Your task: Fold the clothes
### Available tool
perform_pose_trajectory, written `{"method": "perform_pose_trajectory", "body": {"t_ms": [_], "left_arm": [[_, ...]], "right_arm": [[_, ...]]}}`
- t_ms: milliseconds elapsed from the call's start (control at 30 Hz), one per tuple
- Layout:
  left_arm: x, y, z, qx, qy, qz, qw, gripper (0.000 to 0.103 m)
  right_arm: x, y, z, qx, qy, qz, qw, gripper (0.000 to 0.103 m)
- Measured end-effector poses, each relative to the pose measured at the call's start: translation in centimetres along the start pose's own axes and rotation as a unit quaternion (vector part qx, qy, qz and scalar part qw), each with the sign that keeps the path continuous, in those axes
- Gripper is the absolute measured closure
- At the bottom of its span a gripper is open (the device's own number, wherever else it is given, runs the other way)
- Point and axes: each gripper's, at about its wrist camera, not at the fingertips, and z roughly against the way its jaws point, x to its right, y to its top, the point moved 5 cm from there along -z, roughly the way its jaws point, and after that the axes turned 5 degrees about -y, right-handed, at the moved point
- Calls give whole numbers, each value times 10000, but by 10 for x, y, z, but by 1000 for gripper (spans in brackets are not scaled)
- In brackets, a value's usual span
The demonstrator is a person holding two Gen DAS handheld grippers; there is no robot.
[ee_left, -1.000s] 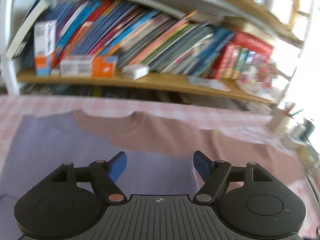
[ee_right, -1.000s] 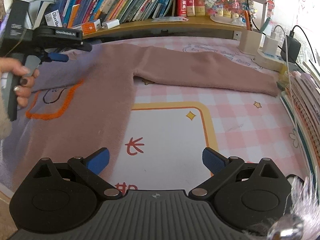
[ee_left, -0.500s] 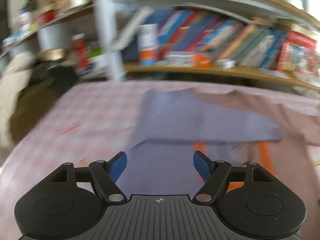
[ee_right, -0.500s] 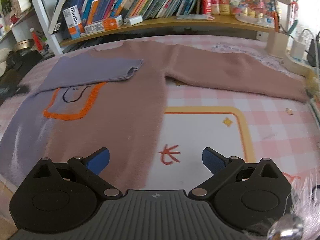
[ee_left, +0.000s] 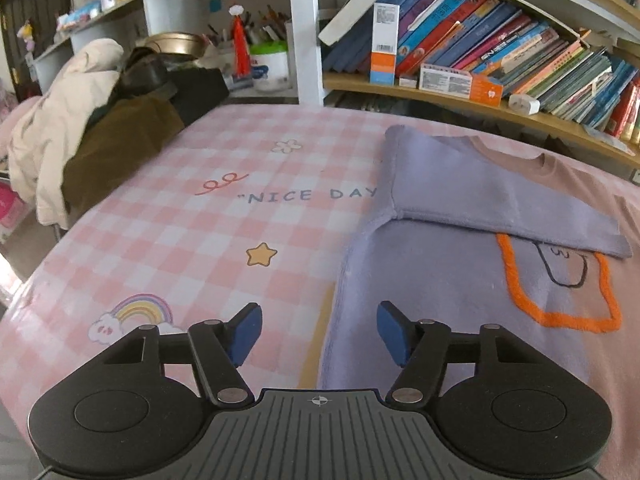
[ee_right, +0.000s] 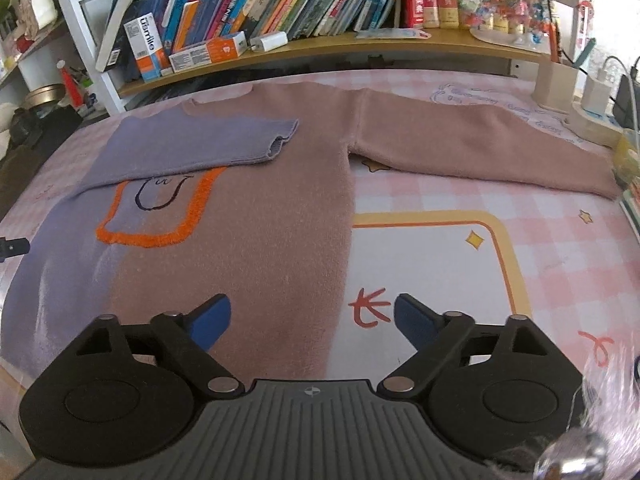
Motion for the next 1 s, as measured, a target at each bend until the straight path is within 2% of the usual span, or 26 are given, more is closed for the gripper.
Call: {"method": "perform_pose_trajectory", "body": {"t_ms": [100, 267, 367, 400, 467, 500, 533, 667, 1000], "left_arm": [[-4, -2, -11, -149, -196, -31, 9997, 41], [-11, -2, -25, -346, -449, 78, 9984, 56], [-14, -1, -31, -394, -590, 191, 9973, 63], [-14, 0, -31, -390, -636, 204, 9970, 67], [-15, 2, -32, -396, -811, 293, 9955, 80], [-15, 2, -33, -427, -953, 389, 9938, 92], [-15, 3, -34, -460, -1098, 489, 9917, 98], [-24, 4, -35, -464, -1322, 730, 9874, 99], [-55, 18, -41, -348, -1125, 718, 9904, 99]], "right_arm": [[-2, -3, 2, -60, -91, -59, 9999, 27], [-4, -8, 5, -131, -263, -272, 9992, 46], [-5, -12, 3, -262, -314, -469, 9981, 63], [-5, -14, 4, -256, -345, -517, 9977, 65], [-7, -15, 4, -259, -357, -608, 9972, 78], [-8, -15, 4, -256, -364, -640, 9970, 81], [-9, -15, 4, -243, -391, -644, 9969, 85], [-16, -16, 3, -202, -471, -657, 9965, 89], [-60, -8, -7, -177, -244, -244, 9992, 89]]}}
